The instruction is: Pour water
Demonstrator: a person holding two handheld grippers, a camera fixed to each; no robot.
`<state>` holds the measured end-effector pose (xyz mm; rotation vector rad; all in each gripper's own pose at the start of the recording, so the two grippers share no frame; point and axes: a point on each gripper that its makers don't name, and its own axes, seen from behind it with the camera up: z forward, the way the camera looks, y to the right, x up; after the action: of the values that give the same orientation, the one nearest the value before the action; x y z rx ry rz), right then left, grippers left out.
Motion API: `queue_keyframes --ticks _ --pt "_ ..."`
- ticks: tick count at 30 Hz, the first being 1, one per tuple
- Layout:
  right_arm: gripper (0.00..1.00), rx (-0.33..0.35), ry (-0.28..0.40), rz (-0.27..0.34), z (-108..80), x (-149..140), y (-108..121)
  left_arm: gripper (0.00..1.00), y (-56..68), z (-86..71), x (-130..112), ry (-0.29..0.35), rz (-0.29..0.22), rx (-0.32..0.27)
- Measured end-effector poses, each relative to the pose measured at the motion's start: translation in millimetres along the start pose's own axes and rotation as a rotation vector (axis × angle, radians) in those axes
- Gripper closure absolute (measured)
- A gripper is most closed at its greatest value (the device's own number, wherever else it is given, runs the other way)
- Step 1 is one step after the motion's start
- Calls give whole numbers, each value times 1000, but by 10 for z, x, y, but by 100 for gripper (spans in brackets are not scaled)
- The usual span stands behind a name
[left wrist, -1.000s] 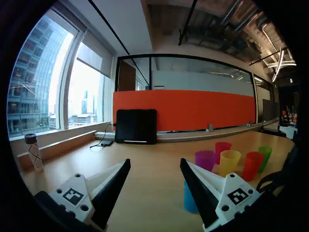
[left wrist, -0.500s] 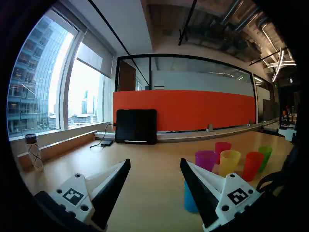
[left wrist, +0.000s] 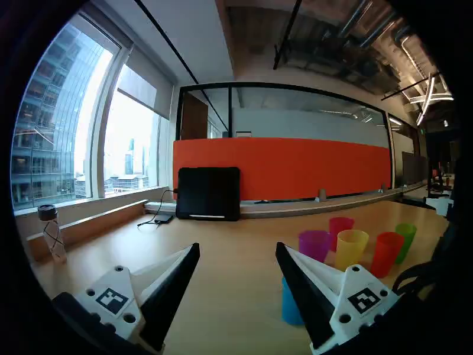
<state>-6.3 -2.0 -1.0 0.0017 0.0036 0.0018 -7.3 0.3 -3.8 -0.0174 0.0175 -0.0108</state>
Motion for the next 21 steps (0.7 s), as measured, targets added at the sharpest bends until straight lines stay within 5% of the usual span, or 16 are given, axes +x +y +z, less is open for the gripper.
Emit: queue_keyframes --ticks 21 --pt "0 0 -3 1 -5 14 -2 5 1 -3 4 0 0 0"
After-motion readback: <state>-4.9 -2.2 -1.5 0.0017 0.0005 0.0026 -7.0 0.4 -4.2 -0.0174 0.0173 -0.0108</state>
